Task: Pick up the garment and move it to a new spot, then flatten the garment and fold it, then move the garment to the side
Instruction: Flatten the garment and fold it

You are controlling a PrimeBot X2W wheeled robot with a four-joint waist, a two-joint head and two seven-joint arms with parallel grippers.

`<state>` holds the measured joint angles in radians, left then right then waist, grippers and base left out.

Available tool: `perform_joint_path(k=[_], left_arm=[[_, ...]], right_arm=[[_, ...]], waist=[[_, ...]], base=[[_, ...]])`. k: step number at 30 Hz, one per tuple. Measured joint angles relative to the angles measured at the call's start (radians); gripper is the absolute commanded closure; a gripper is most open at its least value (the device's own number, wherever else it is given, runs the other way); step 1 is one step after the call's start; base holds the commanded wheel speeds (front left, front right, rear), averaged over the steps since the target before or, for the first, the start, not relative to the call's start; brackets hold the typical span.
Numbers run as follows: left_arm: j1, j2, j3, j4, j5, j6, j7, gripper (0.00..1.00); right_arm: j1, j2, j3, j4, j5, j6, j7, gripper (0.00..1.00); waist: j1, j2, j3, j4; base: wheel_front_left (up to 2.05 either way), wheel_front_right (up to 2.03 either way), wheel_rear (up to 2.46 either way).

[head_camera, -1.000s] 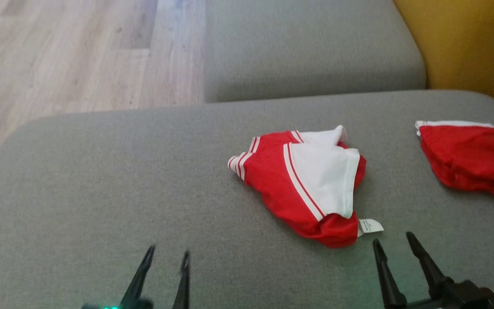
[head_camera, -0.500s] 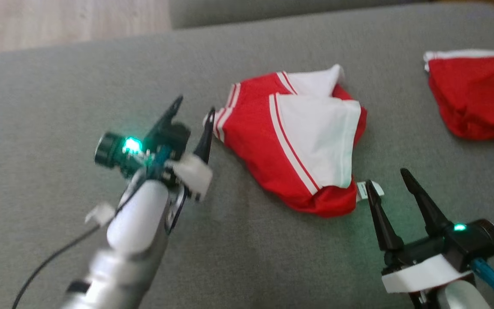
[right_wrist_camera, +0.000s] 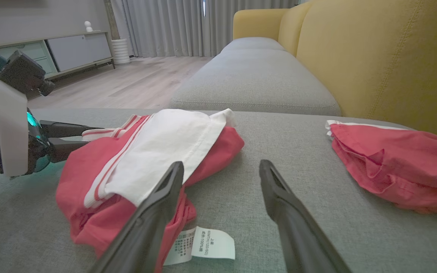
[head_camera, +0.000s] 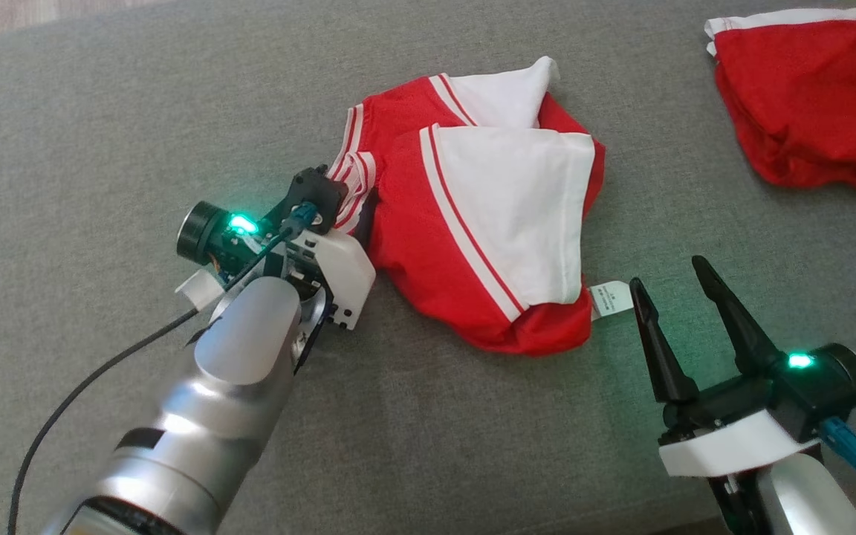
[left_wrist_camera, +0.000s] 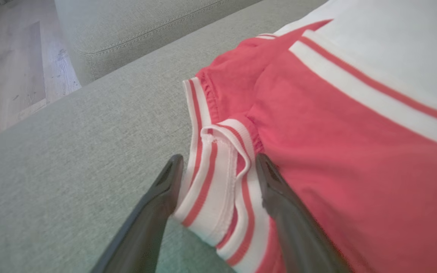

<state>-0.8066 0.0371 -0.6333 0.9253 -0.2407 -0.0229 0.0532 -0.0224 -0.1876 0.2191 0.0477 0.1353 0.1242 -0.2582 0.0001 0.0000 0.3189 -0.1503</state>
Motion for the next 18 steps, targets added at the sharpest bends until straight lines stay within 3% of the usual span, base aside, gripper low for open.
perform_joint_path(k=[1, 2, 3, 9, 18], left_arm=[[-0.007, 0.000, -0.014, 0.008, -0.005, -0.004, -0.002, 0.04], [-0.012, 0.000, -0.026, 0.013, -0.008, -0.004, -0.004, 0.77], [-0.016, 0.000, -0.041, 0.017, -0.008, -0.004, -0.011, 1.00], [-0.019, 0.003, -0.127, 0.021, -0.007, -0.005, -0.079, 1.00], [-0.140, 0.002, -0.202, -0.194, -0.134, -0.049, -0.156, 1.00]], right_arm=[[-0.002, 0.000, 0.000, 0.000, 0.000, 0.000, 0.000, 0.00], [-0.005, 0.001, 0.000, 0.000, 0.000, 0.000, 0.000, 0.00], [-0.007, 0.003, -0.001, 0.000, 0.000, 0.000, 0.000, 0.00], [-0.010, 0.023, 0.000, 0.010, 0.000, 0.000, 0.000, 0.00], [0.004, 0.069, 0.008, 0.031, 0.000, 0.000, 0.000, 0.00]], waist=[[-0.0001, 0.0000, 0.001, -0.002], [0.0000, 0.0000, 0.001, -0.005], [0.0000, 0.0000, 0.000, -0.008], [0.0000, 0.0000, -0.023, -0.033], [-0.0001, 0.0000, -0.108, -0.092]], base=[[0.00, 0.00, 0.00], [0.00, 0.00, 0.00], [0.00, 0.00, 0.00], [0.00, 0.00, 0.00], [0.00, 0.00, 0.00]])
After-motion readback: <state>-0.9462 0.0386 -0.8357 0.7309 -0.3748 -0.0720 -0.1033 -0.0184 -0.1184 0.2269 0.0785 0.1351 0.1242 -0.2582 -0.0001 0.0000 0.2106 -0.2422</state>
